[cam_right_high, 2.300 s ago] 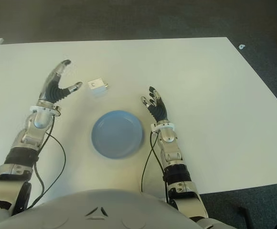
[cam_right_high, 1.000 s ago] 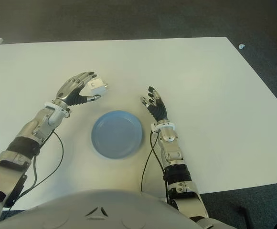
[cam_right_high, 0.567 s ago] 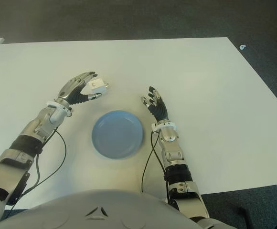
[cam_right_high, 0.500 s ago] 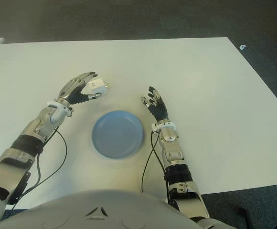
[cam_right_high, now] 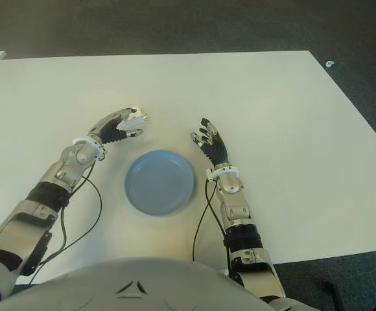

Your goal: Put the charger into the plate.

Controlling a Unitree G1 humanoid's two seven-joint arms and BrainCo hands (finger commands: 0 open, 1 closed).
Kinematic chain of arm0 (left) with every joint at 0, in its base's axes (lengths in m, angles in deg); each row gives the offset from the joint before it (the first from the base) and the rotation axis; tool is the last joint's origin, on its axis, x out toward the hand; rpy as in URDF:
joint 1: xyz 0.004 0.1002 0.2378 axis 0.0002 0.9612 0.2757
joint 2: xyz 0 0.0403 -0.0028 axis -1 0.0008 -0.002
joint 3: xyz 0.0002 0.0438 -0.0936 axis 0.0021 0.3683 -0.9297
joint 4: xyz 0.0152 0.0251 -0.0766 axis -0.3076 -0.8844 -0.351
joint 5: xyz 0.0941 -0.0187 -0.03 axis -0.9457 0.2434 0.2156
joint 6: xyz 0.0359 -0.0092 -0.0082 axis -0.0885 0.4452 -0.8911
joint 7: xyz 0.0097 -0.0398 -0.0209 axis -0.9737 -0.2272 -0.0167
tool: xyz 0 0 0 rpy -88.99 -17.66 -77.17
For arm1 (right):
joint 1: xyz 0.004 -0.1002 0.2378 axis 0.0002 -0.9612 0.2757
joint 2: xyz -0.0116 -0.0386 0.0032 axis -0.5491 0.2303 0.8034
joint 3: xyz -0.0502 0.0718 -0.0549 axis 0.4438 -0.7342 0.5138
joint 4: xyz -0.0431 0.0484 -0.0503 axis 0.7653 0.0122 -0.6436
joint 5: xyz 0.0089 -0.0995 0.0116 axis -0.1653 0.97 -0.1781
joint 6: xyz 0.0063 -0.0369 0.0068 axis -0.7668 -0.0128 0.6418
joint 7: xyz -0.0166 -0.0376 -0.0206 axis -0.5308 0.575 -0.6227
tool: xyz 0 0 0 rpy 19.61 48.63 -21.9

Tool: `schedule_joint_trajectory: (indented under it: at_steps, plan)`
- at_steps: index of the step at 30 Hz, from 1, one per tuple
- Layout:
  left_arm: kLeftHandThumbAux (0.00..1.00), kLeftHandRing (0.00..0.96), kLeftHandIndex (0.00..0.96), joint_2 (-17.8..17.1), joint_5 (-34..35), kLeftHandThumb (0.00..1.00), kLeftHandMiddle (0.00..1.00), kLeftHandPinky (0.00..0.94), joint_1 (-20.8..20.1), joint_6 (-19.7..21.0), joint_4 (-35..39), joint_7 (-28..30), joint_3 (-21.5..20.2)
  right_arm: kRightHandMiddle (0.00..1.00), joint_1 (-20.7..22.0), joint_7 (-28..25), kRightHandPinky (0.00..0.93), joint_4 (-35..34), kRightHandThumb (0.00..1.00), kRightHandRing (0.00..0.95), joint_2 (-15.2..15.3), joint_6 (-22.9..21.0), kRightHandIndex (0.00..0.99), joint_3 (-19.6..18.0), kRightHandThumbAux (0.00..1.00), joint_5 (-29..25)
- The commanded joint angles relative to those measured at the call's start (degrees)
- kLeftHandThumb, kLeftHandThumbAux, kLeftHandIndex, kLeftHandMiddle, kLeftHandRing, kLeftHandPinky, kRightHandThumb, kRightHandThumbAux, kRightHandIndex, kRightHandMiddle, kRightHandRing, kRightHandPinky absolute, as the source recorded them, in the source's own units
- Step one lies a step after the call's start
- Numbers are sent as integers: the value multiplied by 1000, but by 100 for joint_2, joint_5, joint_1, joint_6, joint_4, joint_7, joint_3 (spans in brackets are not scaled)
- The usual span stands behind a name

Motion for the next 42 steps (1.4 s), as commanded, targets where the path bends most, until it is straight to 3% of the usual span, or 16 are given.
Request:
schedule_joint_trajectory:
  at_steps: [1, 4, 10, 22, 42]
  plan:
    - [350, 0, 0, 157, 72, 35, 0, 0, 5, 741, 120, 455, 56, 102, -93, -40, 134, 8, 188, 108, 50, -43, 17, -47, 616, -1]
    - [346, 0, 0, 258, 7, 17, 0, 0, -41, 1183, 156, 512, 95, 102, -106, -57, 130, 11, 188, 108, 64, -28, 16, -55, 621, -3]
    - [348, 0, 0, 436, -62, 1, 0, 1, -115, 1699, 145, 380, 166, 99, -147, -86, 125, -36, 189, 104, 75, 0, 13, -63, 630, -12]
    - [349, 0, 0, 767, -475, 2, 0, 0, -359, 2258, -156, -289, 418, 100, -206, -160, 144, -113, 188, 109, 92, -5, 15, -80, 625, -42]
    - [338, 0, 0, 792, -661, 0, 0, 0, -637, 2269, -540, -677, 620, 96, -239, -180, 134, -138, 190, 103, 94, 38, 19, -93, 620, -12]
